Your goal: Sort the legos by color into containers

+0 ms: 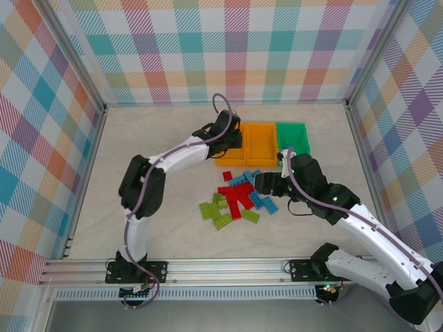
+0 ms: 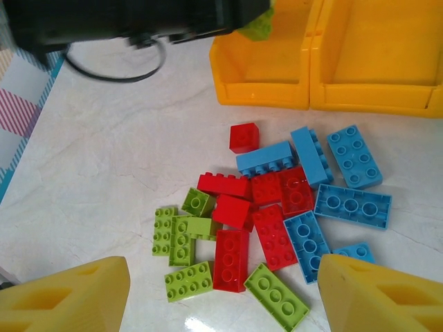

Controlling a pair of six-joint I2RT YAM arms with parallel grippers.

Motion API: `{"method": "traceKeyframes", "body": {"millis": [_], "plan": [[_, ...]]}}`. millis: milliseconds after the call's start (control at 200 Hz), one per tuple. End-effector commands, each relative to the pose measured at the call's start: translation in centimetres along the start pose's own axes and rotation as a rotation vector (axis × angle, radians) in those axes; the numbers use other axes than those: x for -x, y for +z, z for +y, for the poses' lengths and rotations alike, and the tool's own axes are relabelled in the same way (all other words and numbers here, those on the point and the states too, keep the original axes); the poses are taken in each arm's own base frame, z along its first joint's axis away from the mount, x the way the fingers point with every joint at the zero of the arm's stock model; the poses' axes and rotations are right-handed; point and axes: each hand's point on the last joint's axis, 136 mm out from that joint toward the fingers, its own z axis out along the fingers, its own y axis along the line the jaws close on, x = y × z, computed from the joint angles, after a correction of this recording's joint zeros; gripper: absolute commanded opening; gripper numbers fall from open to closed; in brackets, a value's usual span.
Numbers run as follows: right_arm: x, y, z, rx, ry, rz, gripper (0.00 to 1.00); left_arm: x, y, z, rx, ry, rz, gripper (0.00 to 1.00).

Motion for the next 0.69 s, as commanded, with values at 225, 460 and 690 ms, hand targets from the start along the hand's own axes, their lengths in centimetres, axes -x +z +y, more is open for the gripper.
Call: {"method": "traceKeyframes", "body": {"millis": [225,460,690], "plan": [[-1.2,-0.5,-1.3,-0.049,0.03,0.019,0.73,4.1,-0.3,-0.9,-0.012,0.038,-0.061,0.46],[-2.1,1.8,-3.2,-0.159,0.003,0.093,0.74,5.8,-9.4,-2.6,-0.144,0.038,-0.16,0.47],[-5.2,4.8,-7.8,-0.345,0.036,0.255,0.71,1.4,-23.5,-5.5,-0.339,0.302,-0.242,0.46]]}}
